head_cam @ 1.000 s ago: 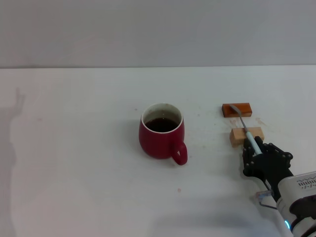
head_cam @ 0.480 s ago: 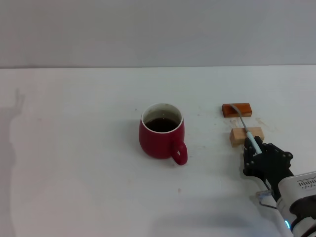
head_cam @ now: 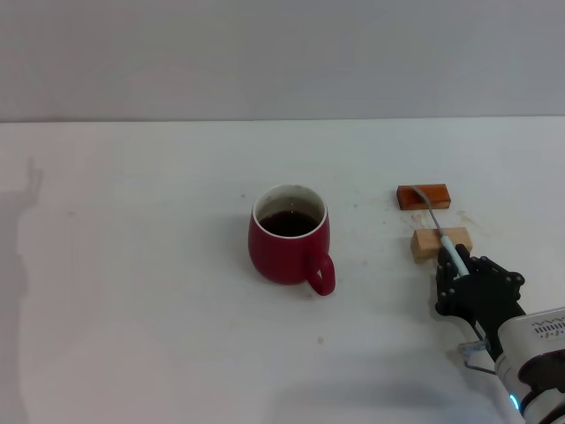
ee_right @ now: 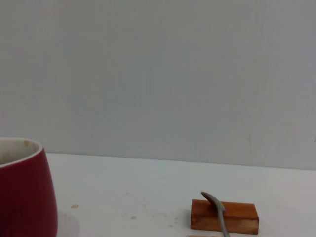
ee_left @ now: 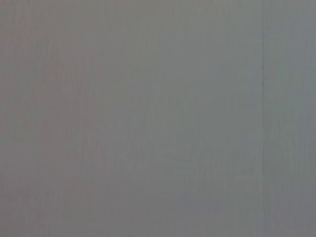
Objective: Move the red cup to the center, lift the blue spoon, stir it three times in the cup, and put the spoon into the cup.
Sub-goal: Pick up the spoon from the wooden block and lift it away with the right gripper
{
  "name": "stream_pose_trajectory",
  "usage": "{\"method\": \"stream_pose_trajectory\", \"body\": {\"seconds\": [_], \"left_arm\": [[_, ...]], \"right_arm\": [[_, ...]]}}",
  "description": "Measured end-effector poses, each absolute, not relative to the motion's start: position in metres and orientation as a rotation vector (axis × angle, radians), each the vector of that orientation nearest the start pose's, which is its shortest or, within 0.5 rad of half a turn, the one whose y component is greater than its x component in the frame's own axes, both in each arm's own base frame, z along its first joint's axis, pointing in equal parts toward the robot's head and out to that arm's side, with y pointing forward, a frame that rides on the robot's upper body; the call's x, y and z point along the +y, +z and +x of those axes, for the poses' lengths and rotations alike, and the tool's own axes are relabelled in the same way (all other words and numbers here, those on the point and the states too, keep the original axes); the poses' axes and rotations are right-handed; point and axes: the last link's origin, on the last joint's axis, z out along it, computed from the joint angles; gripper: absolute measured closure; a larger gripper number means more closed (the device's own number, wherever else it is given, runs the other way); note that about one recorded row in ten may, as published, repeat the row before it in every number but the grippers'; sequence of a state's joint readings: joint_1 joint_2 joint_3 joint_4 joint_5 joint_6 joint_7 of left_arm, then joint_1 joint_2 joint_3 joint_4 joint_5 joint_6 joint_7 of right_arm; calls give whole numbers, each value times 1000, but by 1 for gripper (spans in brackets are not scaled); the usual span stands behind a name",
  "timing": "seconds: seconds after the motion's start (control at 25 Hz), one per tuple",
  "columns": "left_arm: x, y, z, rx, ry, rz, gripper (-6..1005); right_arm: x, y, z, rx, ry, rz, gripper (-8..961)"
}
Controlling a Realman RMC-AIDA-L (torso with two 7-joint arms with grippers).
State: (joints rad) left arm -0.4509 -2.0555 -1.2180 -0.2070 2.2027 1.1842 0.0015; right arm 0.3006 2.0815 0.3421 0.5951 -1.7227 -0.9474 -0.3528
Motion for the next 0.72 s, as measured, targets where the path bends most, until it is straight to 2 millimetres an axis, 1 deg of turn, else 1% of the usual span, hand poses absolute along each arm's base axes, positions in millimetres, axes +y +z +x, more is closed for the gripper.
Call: {"method": "stream_pose_trajectory", "body": {"seconds": [0.28, 0.48, 0.72], "left_arm": [[349, 58, -349, -530, -659, -1163, 157], [349, 58, -349, -529, -660, -1163, 157], [350, 58, -348, -528, -662, -1163, 157]], "right_arm": [[269, -113, 297, 701, 480, -1795, 779], [269, -113, 298, 702, 475, -1797, 812], [269, -112, 300, 699, 470, -1794, 813]]}}
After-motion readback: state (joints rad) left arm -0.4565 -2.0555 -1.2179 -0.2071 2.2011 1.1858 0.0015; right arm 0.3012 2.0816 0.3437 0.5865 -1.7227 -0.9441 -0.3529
